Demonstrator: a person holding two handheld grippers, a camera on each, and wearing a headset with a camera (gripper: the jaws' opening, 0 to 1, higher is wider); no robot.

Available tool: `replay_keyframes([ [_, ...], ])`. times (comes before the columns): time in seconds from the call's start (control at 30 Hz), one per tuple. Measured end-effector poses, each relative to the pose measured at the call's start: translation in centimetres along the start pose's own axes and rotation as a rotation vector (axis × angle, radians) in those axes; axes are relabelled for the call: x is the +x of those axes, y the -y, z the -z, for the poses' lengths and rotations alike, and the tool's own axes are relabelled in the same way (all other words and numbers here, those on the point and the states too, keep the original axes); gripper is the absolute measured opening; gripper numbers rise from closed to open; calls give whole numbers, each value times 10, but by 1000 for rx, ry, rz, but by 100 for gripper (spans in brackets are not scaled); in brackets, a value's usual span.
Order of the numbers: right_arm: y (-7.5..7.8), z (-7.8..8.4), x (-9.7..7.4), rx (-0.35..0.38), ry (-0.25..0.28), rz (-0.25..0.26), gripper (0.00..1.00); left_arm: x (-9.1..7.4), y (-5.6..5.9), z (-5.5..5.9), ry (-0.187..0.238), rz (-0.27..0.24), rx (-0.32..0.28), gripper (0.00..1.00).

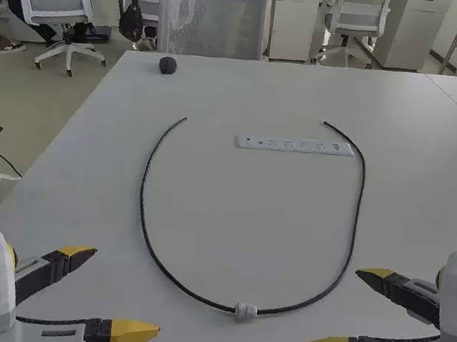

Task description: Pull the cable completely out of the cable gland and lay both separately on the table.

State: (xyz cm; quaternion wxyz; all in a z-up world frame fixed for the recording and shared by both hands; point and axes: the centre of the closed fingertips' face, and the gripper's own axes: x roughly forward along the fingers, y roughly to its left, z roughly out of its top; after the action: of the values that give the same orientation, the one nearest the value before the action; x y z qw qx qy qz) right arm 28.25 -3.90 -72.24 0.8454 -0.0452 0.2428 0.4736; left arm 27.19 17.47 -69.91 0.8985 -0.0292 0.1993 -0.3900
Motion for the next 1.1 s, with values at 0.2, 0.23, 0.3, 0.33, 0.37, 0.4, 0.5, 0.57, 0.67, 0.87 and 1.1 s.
replay_keyframes([
  [0.2, -1, 1, 0, -5, -4, -3, 92, 1, 2, 1, -3, 11, 7, 100],
  [0.23, -1, 2, 0, -4, -7, -5, 92, 1, 3, 1, -4, 13, 8, 100],
  [0.3, -2, 4, 1, -10, -11, -7, 92, 1, 3, 2, -6, 14, 9, 100],
  [0.33, -2, 4, 1, -14, -12, -7, 91, 1, 4, 2, -5, 15, 9, 100],
  [0.37, -2, 5, 1, -16, -14, -9, 91, 1, 4, 2, -5, 18, 9, 100],
  [0.4, -2, 6, 0, -16, -16, -11, 90, 1, 4, 1, -5, 19, 12, 100],
  [0.5, -3, 7, 0, -26, -17, -16, 89, 1, 5, 2, -7, 23, 15, 100],
  [0.57, -4, 9, 1, -37, -26, -28, 87, 1, 6, 2, -7, 27, 19, 100],
  [0.67, -5, 12, 2, -62, -35, -41, 84, 2, 7, 1, -7, 32, 24, 100],
  [0.87, -4, 14, 9, -103, -42, -85, 76, 2, 9, 1, -10, 40, 35, 100],
  [1.1, -2, 19, 18, -161, -66, -130, 65, 0, 10, 3, -15, 46, 41, 100],
])
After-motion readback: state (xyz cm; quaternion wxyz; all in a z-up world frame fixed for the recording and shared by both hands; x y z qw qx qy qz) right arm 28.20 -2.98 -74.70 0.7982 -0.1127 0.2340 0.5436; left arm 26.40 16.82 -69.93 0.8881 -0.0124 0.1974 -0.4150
